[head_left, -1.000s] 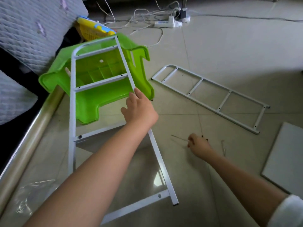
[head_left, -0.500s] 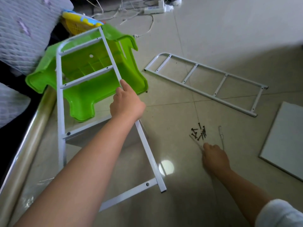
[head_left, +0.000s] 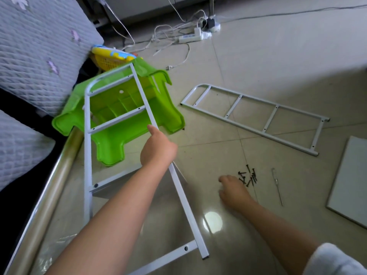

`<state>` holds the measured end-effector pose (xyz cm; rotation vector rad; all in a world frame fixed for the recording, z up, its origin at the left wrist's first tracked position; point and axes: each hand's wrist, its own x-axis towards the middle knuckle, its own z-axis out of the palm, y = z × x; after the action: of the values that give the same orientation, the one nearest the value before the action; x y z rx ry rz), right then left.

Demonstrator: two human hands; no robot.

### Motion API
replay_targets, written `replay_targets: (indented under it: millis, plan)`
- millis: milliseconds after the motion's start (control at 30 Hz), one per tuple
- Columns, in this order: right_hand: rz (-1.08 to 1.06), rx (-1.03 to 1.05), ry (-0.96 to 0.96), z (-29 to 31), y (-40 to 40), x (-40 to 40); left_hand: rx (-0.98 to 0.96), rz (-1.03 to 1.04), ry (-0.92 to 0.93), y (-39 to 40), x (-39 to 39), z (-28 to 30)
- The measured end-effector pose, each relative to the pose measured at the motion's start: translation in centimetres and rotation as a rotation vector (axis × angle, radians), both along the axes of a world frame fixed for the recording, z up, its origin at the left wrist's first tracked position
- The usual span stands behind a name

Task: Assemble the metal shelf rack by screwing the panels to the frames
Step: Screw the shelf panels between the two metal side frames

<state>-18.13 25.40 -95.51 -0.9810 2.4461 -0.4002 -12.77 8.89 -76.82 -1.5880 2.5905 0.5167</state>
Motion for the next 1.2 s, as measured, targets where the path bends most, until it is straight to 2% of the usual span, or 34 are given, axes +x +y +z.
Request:
replay_targets:
  millis: [67,200,300,467,633,900,1067,1200]
  plan:
    - [0.063,-0.065,-0.115,1.3,-2.8,-0.3,0.024,0.040,0.025,-0.1,-0.1,0.0]
    - [0.176,-0.155,-0.209,3.3,-7.6,0.0,0.043,0.069,0.066,-0.1,-0.2,0.1]
    - [0.214,-0.140,-0.267,3.2,-9.4,0.9,0.042,0.077,0.064,0.0,-0.2,0.3]
    - [0.130,-0.186,-0.344,1.9,-10.1,1.9,0.029,0.112,0.077,0.6,0.1,0.2]
    - [0.186,-0.217,-0.263,2.5,-10.5,1.4,0.031,0.109,0.100,0.6,-0.1,0.5]
    - [0.330,-0.151,-0.140,3.8,-9.8,2.4,-0.028,0.077,0.107,-0.1,2.5,1.3]
    - [0.353,-0.181,-0.027,7.1,-9.4,2.8,-0.127,0.065,0.111,-1.4,5.3,3.7]
    - [0.385,-0.255,0.163,10.8,-8.3,2.9,-0.184,0.079,0.120,-2.6,7.8,6.2]
